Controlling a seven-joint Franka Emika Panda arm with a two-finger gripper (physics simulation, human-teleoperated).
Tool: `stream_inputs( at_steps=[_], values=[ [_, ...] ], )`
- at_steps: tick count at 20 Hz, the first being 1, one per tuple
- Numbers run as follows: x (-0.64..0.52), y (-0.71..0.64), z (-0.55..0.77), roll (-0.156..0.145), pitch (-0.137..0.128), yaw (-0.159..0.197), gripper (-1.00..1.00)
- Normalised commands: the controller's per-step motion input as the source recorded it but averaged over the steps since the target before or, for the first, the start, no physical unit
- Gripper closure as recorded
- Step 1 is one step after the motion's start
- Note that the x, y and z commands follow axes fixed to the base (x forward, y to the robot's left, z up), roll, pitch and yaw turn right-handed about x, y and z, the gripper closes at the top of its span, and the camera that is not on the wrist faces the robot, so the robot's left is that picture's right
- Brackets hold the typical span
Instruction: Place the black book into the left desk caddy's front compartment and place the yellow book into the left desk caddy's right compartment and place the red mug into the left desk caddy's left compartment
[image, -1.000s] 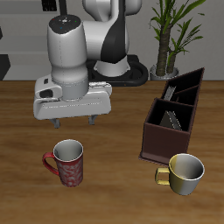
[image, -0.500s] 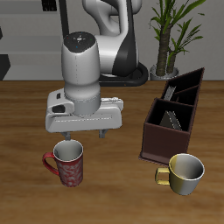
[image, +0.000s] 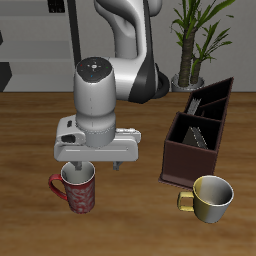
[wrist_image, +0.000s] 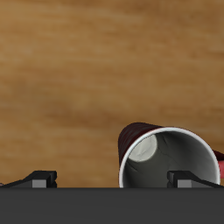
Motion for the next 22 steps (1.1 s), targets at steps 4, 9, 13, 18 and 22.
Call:
stream_inputs(
  at_steps=[4, 9, 13, 18, 22],
  values=[
    [-0.05, -0.12, -0.44, -0.034, 0.045, -0.058, -1.0],
    [0.02, 0.12, -0.48, 0.032, 0.051, -0.002, 1.0],
    [-0.09, -0.03, -0.15, -0.007, 0.015, -0.067, 1.0],
    [-0.11, -0.29, 0.13, -0.095, -0.029, -0.016, 1.0],
    [-0.24, -0.36, 0.46, -0.077, -0.035, -0.031, 1.0]
  ],
)
